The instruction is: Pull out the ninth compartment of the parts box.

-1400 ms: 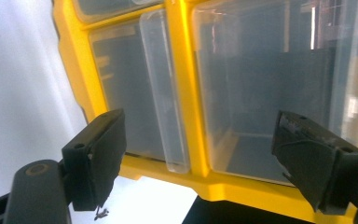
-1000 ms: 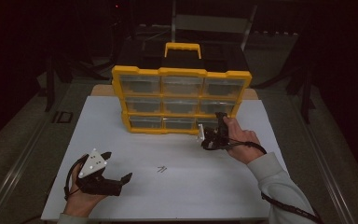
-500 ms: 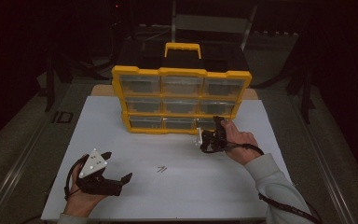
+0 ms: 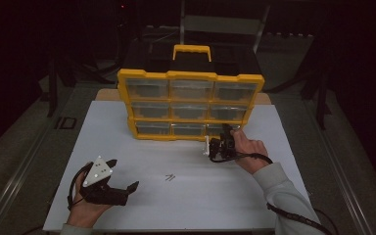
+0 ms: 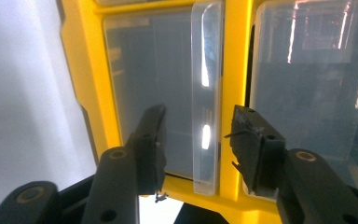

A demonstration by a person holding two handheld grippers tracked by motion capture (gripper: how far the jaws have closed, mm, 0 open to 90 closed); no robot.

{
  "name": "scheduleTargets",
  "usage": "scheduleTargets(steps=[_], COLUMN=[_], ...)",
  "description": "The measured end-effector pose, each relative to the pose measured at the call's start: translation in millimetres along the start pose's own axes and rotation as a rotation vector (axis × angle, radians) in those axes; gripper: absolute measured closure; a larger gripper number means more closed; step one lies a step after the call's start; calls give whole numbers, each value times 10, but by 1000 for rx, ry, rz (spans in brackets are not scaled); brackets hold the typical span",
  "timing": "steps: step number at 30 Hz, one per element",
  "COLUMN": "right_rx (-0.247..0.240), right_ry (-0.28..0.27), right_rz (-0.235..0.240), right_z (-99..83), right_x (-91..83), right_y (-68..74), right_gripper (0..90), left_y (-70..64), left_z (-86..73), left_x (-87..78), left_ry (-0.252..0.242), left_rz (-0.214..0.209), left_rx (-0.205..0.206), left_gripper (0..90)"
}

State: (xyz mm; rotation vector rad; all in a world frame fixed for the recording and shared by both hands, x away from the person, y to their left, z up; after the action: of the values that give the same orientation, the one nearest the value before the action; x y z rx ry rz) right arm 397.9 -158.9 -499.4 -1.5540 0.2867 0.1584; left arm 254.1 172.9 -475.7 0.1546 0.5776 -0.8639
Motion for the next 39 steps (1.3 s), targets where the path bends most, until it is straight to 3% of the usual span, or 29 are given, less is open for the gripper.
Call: scheduleTargets(steps=[9, 17, 25, 36, 39], right_rx=[-6, 17, 22, -26, -19], right_ry=[11, 14, 6, 2, -1], right_rz=[-46, -85, -98, -148, -150], right_z=[7, 19, 28, 31, 27], right_x=[32, 58, 66, 80, 70], right_y=[35, 34, 53, 101, 101], right_gripper=[647, 703, 726, 772, 775], left_y=[-2, -2, -5, -10, -10], left_z=[-1, -2, -1, -2, -4], left_x=[3, 3, 6, 11, 17], left_ry=[1, 2, 2, 3, 3], left_rz=[0, 1, -1, -4, -4], left_rx=[0, 1, 2, 1, -1], left_gripper=[10, 10, 10, 10, 10])
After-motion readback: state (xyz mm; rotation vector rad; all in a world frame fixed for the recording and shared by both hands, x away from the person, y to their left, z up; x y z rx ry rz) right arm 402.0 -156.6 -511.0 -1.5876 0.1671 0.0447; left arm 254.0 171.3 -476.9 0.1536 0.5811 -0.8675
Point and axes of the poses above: each handheld gripper's, and its own axes: x roughly forward along the jaws, z roughly out of its top, y roughly to its left, the point moved 5 cm from there along x, roughly forward along the jaws, and after that the axes turned 9 degrees about -z, right-handed, at the moved point
